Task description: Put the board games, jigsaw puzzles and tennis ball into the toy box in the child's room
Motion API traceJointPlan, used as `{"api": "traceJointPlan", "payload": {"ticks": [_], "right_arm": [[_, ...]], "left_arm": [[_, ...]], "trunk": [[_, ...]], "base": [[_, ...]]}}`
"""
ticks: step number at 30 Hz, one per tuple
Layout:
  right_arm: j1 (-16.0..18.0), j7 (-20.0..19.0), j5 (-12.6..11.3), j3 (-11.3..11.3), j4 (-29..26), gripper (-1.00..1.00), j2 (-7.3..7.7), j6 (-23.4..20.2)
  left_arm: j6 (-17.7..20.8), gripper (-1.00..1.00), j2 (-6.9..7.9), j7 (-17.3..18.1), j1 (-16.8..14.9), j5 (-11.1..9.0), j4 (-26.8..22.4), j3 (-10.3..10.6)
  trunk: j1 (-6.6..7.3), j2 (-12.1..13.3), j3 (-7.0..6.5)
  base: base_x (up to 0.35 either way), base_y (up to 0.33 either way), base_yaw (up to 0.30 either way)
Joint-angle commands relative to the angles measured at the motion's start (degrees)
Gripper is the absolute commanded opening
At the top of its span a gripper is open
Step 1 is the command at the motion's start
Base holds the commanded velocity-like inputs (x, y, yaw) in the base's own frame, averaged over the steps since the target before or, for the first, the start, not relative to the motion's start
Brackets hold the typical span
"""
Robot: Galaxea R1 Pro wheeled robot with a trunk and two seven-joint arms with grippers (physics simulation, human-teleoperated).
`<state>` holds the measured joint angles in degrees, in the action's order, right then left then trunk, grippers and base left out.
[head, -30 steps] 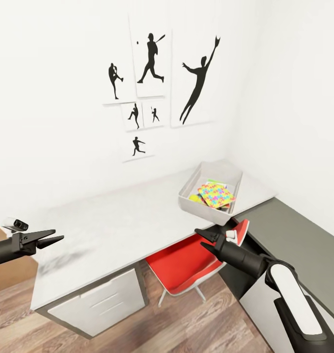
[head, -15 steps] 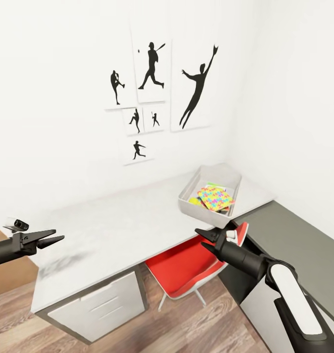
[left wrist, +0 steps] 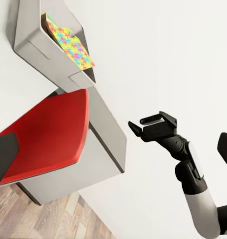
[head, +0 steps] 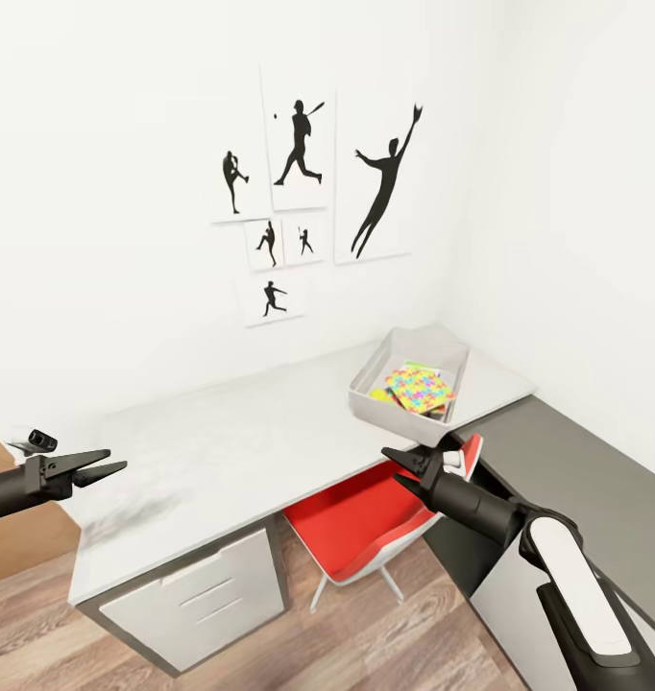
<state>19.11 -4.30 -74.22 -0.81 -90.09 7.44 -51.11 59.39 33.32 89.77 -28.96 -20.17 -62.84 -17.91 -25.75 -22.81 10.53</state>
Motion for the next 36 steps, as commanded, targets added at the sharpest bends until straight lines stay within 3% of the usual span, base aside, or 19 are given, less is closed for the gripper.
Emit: {"api": "traceJointPlan", "payload": {"ticks": [1,36], "right_arm": [[0.1,-0.5,0.5,0.0,0.0,1.0,0.03,-0.1],[0.1,-0.5,0.5,-0.2,0.0,1.0,-0.05,-0.1]], "left_arm": [[0.6,1.0,0.01,0.2,0.0,0.0,0.0,0.0],[0.6,1.0,-0.02,0.2,0.0,0.1,0.0,0.0]], "trunk": [[-0.04,-0.1,0.02],[-0.04,-0.1,-3.32]], "base": [[-0.011,0.0,0.0],[-0.028,0.0,0.0]]}}
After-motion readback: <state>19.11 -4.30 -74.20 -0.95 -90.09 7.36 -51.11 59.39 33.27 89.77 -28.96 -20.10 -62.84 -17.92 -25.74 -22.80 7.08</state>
